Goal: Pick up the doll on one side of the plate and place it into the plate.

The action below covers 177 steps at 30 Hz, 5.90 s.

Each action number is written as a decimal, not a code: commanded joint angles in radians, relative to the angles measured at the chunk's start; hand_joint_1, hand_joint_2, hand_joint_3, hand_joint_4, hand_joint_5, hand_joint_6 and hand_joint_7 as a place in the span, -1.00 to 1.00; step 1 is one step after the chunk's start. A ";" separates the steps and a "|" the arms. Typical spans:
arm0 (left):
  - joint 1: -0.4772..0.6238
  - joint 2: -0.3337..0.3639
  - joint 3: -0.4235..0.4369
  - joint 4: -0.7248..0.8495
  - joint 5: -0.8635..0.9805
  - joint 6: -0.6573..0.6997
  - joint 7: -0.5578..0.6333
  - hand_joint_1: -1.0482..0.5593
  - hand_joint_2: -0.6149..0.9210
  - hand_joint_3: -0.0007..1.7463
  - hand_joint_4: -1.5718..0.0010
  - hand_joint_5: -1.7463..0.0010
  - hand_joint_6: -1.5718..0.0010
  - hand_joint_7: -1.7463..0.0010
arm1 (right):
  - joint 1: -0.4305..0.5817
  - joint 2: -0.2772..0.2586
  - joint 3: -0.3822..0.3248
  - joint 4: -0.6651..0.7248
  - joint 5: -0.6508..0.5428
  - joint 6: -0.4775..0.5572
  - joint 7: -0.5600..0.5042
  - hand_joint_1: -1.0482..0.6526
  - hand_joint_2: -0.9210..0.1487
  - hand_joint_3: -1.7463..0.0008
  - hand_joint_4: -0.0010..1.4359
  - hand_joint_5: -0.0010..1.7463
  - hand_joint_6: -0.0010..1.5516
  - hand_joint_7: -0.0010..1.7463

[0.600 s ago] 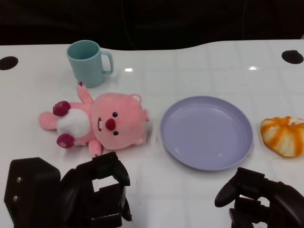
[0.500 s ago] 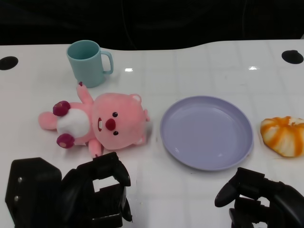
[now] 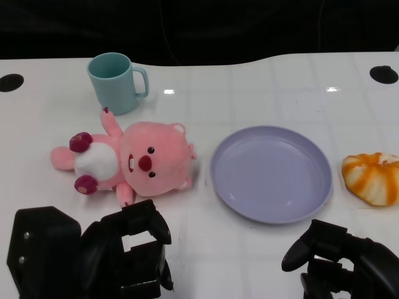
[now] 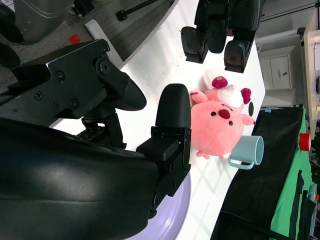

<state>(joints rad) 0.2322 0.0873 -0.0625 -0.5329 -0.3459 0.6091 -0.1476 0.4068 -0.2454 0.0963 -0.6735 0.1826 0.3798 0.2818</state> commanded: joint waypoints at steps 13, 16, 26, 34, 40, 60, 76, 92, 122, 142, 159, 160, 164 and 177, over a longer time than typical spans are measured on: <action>-0.004 0.010 0.010 0.000 0.002 -0.003 -0.001 0.23 0.37 0.66 -0.11 -1.00 0.03 -0.89 | -0.001 -0.010 -0.001 -0.002 -0.006 0.004 -0.004 0.14 -0.47 -0.26 -0.08 1.00 -0.33 0.60; -0.003 0.005 0.017 -0.001 -0.005 0.001 0.001 0.24 0.38 0.65 -0.10 -1.00 0.03 -0.87 | -0.001 -0.009 0.000 -0.001 -0.006 0.003 -0.003 0.15 -0.47 -0.26 -0.08 1.00 -0.33 0.60; 0.010 0.000 0.018 -0.030 0.017 -0.026 0.013 0.22 0.44 0.50 0.03 -0.83 0.03 -0.43 | 0.002 -0.010 0.003 -0.003 -0.006 0.004 -0.006 0.15 -0.47 -0.27 -0.08 1.00 -0.33 0.60; 0.023 0.004 0.002 -0.017 0.094 -0.172 0.000 0.07 0.54 0.12 0.27 -0.54 0.16 -0.02 | 0.002 -0.012 0.004 -0.004 -0.006 0.005 -0.004 0.14 -0.46 -0.27 -0.07 1.00 -0.33 0.60; 0.018 0.044 -0.021 0.042 0.219 -0.368 -0.016 0.00 0.75 -0.37 0.38 -0.19 0.21 0.45 | 0.002 -0.008 0.008 -0.006 -0.006 0.005 -0.007 0.15 -0.46 -0.27 -0.08 1.00 -0.33 0.60; -0.141 0.296 0.027 0.064 0.559 -0.478 -0.058 -0.37 0.99 -0.94 0.91 0.08 0.49 0.97 | -0.011 -0.009 0.012 0.009 -0.008 0.004 -0.014 0.16 -0.46 -0.26 -0.09 1.00 -0.33 0.59; -0.341 0.457 -0.068 0.126 1.028 -0.407 -0.131 -0.49 1.00 -0.98 1.00 0.56 0.72 0.99 | -0.006 -0.007 0.013 0.010 -0.008 0.001 -0.015 0.16 -0.47 -0.25 -0.09 1.00 -0.33 0.59; -0.564 0.447 -0.230 0.427 1.244 -0.363 -0.239 -0.56 0.98 -0.99 1.00 0.68 0.75 0.99 | 0.003 -0.003 0.018 0.000 -0.015 0.003 -0.016 0.16 -0.48 -0.24 -0.10 1.00 -0.33 0.59; -0.893 0.246 -0.400 1.270 1.184 -0.493 0.041 -0.49 0.96 -0.99 0.95 0.72 0.72 0.99 | 0.027 -0.003 0.024 -0.022 -0.017 0.006 -0.014 0.17 -0.48 -0.26 -0.09 1.00 -0.33 0.59; -1.012 0.153 -0.435 1.703 1.071 -0.610 0.189 -0.07 0.99 -0.93 0.08 -0.44 -0.46 0.92 | 0.042 -0.006 0.028 -0.043 -0.019 0.022 -0.017 0.14 -0.46 -0.26 -0.10 1.00 -0.32 0.59; -0.965 0.162 -0.459 1.739 1.062 -0.712 0.459 -0.01 1.00 -0.66 0.01 -1.00 0.30 -0.95 | 0.041 -0.003 0.025 -0.047 -0.015 0.028 -0.017 0.15 -0.47 -0.26 -0.10 1.00 -0.32 0.59; -0.961 0.167 -0.457 1.736 1.059 -0.729 0.477 -0.01 1.00 -0.66 -0.01 -1.00 0.29 -0.97 | 0.041 -0.003 0.026 -0.046 -0.016 0.028 -0.017 0.15 -0.47 -0.26 -0.10 1.00 -0.32 0.59; -0.944 0.186 -0.447 1.726 1.042 -0.807 0.544 0.05 0.97 -0.61 -0.09 -1.00 0.20 -1.00 | 0.038 -0.003 0.028 -0.051 -0.016 0.039 -0.020 0.14 -0.46 -0.26 -0.11 1.00 -0.33 0.59; -0.887 0.224 -0.380 1.566 0.970 -0.848 0.509 0.09 0.71 -0.28 -0.11 -1.00 0.15 -1.00 | 0.042 0.000 0.017 -0.044 -0.005 0.038 -0.016 0.11 -0.49 -0.23 -0.08 1.00 -0.33 0.59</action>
<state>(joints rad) -0.6838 0.2926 -0.4561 1.0592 0.6413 -0.2393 0.3842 0.4447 -0.2407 0.1192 -0.7139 0.1680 0.4145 0.2645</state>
